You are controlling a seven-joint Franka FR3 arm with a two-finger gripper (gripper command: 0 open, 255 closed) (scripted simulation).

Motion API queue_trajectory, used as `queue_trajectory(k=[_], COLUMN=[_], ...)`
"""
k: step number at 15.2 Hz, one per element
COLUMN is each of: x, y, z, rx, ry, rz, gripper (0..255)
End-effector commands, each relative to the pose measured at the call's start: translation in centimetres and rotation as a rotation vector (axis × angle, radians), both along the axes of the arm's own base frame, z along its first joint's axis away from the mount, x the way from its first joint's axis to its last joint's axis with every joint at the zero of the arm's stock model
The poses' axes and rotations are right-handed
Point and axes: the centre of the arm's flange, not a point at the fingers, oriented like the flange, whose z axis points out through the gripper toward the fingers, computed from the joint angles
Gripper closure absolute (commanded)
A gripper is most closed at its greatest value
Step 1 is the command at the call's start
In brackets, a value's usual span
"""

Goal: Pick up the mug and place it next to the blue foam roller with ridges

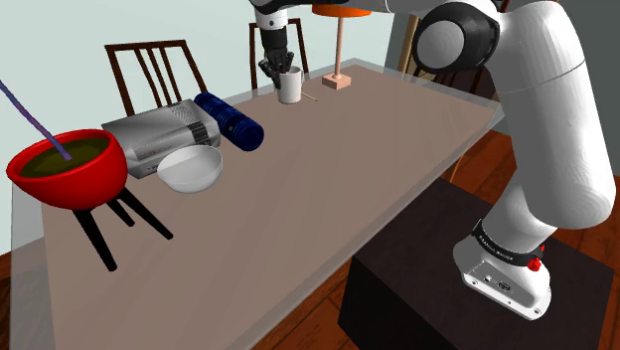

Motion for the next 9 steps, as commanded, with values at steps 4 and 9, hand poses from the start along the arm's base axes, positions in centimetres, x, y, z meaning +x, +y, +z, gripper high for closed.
queue_trajectory(k=[4, 9], x=[0.0, 0.0], y=[0.2, 0.2], z=[-2.6, -5.3], rx=[0.000, 0.000], ry=[-0.001, -0.001], rz=[0.000, 0.000], gripper=[255, 255])
